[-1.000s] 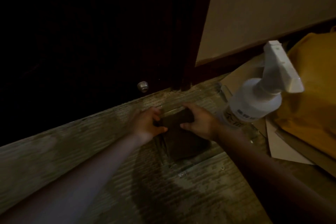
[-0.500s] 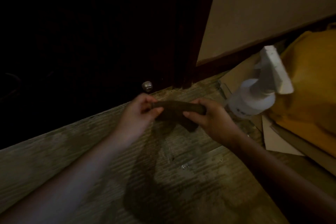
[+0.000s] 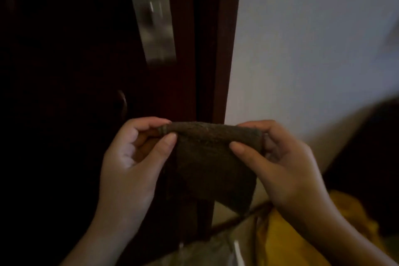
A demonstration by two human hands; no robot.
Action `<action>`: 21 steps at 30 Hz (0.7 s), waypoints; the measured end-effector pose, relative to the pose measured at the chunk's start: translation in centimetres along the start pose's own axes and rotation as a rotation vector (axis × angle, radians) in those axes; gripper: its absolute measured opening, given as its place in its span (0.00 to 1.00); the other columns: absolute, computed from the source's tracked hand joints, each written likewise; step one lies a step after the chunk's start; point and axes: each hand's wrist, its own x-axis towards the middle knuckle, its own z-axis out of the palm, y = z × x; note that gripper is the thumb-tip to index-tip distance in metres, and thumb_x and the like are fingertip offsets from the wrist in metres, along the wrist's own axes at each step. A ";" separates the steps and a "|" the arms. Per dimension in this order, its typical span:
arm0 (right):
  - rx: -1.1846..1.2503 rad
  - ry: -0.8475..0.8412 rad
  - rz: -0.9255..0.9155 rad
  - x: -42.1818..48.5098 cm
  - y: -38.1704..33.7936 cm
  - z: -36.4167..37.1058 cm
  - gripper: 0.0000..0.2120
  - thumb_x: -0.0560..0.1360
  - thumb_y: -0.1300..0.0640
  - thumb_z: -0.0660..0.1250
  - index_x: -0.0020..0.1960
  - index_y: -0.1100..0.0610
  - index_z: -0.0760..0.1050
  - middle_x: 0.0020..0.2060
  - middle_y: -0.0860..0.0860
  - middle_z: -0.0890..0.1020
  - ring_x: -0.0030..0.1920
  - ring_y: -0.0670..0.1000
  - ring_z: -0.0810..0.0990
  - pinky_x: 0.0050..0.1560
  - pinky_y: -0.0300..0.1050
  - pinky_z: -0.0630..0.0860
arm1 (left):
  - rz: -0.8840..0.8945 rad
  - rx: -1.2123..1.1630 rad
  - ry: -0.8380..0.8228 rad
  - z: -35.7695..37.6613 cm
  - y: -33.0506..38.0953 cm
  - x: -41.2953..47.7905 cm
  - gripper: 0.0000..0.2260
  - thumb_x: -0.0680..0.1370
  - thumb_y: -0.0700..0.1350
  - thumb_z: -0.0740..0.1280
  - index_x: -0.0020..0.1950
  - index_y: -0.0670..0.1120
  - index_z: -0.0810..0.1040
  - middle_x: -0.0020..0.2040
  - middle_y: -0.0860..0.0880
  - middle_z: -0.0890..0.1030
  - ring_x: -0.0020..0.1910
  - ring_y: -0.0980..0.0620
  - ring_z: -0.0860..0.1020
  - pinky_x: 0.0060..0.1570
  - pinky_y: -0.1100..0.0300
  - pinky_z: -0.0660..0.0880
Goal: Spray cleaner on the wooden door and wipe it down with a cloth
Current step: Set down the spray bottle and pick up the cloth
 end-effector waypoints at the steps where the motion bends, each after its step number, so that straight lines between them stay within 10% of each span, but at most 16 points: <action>1: -0.007 -0.018 -0.059 1.9 -5.0 -0.4 0.12 0.61 0.55 0.67 0.44 0.53 0.77 0.38 0.44 0.84 0.40 0.41 0.82 0.35 0.31 0.76 | 0.048 -0.025 0.025 0.2 4.6 2.2 0.08 0.67 0.47 0.67 0.39 0.61 0.80 0.40 0.57 0.82 0.40 0.61 0.80 0.34 0.72 0.74; 11: -0.097 -0.175 -0.544 15.1 -46.3 3.8 0.10 0.62 0.51 0.68 0.43 0.51 0.76 0.37 0.46 0.83 0.38 0.44 0.82 0.36 0.34 0.77 | 0.372 -0.110 0.176 -4.9 43.6 17.7 0.07 0.73 0.41 0.68 0.47 0.52 0.77 0.43 0.54 0.82 0.43 0.57 0.81 0.40 0.64 0.78; 21: -0.023 -0.336 -0.704 13.7 -56.7 19.3 0.09 0.72 0.61 0.67 0.43 0.45 0.78 0.42 0.42 0.82 0.41 0.42 0.81 0.38 0.37 0.77 | 0.452 0.057 0.354 -22.0 55.1 16.6 0.04 0.73 0.42 0.68 0.45 0.51 0.79 0.40 0.55 0.83 0.39 0.57 0.81 0.33 0.68 0.76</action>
